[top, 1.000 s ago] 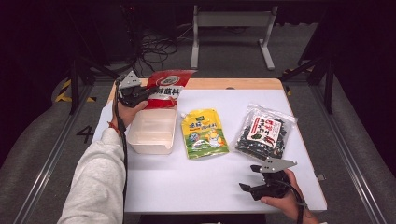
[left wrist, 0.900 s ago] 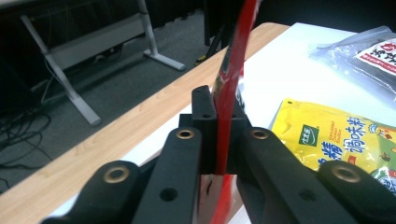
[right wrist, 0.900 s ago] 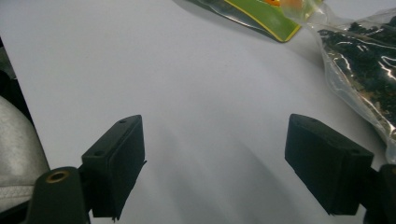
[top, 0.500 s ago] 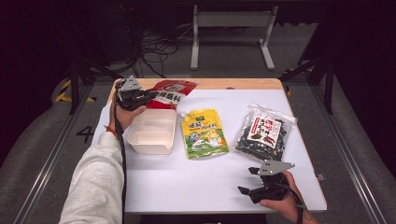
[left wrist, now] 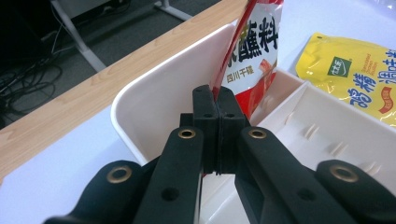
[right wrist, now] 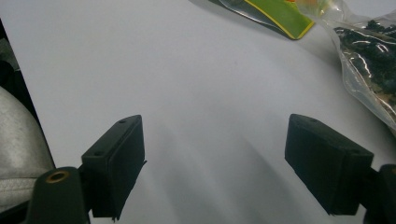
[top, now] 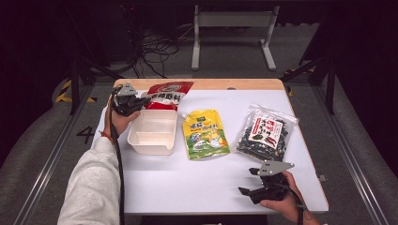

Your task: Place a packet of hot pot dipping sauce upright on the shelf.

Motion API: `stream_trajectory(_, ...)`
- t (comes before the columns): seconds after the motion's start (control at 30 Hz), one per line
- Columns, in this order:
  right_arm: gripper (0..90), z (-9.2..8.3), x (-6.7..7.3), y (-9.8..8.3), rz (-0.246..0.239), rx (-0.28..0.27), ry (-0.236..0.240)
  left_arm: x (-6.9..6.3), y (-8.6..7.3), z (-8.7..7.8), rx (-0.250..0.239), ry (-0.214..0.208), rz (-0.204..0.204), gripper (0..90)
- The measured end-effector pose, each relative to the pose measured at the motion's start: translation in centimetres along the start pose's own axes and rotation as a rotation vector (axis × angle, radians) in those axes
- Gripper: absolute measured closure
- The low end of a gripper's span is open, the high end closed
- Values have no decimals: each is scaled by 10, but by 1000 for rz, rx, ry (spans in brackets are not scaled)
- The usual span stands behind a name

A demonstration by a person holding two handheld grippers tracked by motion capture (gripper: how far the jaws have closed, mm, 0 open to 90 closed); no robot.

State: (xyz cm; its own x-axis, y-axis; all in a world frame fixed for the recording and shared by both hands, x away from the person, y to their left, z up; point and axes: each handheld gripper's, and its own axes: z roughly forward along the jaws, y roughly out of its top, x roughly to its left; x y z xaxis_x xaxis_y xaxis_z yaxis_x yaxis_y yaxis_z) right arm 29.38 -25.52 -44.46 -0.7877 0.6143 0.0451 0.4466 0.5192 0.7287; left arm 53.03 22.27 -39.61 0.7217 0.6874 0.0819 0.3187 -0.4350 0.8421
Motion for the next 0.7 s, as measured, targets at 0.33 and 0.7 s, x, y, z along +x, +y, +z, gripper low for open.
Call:
stream_trajectory(0.33,205,0,-1,0,-1,2,-19,4,-4,1,16,10,-30,875)
stream_trajectory(0.7,208,0,-4,0,25,-7,-29,0,-12,-7,-47,31,-75,785)
